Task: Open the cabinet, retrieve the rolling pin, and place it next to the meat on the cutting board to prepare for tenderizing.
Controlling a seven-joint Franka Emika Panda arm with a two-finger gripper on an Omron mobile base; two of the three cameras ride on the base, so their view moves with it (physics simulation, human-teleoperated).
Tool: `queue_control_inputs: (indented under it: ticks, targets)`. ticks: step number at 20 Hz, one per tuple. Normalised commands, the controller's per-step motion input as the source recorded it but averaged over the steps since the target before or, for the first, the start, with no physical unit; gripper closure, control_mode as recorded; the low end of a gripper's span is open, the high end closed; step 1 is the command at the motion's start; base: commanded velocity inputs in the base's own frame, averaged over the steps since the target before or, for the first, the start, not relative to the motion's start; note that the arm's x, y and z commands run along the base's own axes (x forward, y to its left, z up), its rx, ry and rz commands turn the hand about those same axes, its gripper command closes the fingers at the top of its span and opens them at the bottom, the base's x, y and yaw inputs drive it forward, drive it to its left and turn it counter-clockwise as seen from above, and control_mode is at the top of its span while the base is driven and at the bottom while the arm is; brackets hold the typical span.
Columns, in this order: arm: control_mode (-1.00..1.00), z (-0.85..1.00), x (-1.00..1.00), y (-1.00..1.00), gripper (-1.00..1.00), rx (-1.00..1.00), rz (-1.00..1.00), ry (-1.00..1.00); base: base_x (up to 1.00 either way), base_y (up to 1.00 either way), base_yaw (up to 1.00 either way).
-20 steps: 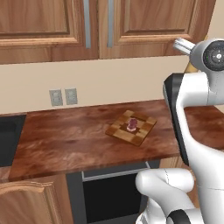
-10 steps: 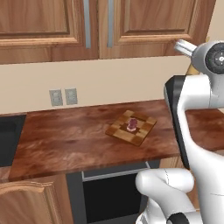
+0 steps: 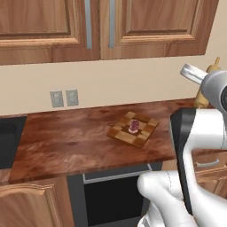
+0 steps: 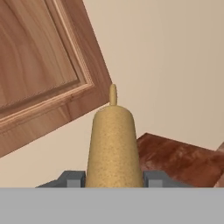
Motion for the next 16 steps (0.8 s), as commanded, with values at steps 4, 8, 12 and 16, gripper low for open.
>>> queue_control_inputs:
  ticks: [4,8,12,16]
  targets:
    - [-1.0,-0.5,-0.39,0.64,1.0,-0.07,0.0,0.11,0.0,0.0,0.0]
    - [-1.0,-0.58,-0.04,0.78,1.0,-0.09,0.0,0.19,0.0,0.0,0.0]
    - [-1.0,-0.48,0.05,0.61,1.0,-0.05,0.02,0.24,0.0,0.0,0.0]
    - [-1.0,-0.36,0.27,0.43,1.0,-0.01,0.03,0.23,0.0,0.0,0.0]
